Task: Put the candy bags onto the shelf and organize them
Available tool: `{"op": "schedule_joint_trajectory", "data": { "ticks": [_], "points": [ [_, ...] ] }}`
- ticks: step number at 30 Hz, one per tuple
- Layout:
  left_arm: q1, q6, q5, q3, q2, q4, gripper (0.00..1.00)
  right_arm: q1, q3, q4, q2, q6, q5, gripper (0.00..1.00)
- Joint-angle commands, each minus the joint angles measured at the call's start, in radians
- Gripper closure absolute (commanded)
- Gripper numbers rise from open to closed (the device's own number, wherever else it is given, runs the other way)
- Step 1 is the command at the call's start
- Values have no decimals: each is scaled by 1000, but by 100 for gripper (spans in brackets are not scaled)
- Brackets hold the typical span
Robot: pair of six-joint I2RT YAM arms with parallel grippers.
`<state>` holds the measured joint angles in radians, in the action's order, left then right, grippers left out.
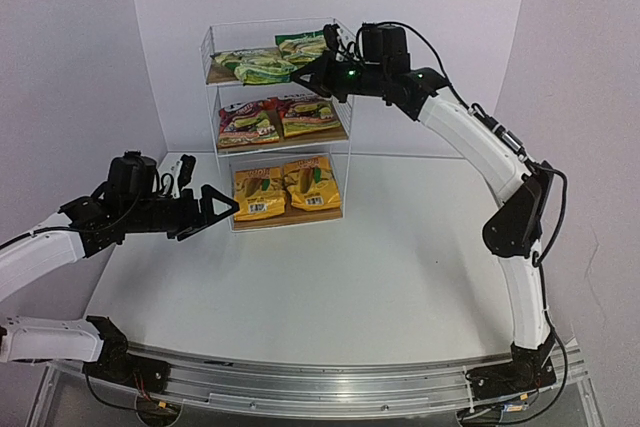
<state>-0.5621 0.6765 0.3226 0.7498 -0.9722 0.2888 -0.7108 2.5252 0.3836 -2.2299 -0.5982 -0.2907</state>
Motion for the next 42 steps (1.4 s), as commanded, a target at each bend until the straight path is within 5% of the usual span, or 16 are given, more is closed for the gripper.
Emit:
{"op": "schedule_joint_trajectory", "data": {
  "ticks": [1, 7, 20, 27, 42],
  "points": [
    [-1, -27, 18, 14, -2, -42, 1, -2, 59, -1, 25, -55, -9, 100],
    [-1, -31, 8, 14, -1, -36, 0, -46, 88, -54, -14, -66, -27, 100],
    [-1, -30, -28, 12, 48, 11, 0, -104, 113, -122, -51, -33, 240, 100],
    [-1, -33, -27, 16, 55, 25, 0, -104, 107, -122, -52, 8, 334, 92],
    [-1, -20, -34, 3, 74, 36, 0, -106, 162, -177, -120, -40, 205, 87]
  ]
}}
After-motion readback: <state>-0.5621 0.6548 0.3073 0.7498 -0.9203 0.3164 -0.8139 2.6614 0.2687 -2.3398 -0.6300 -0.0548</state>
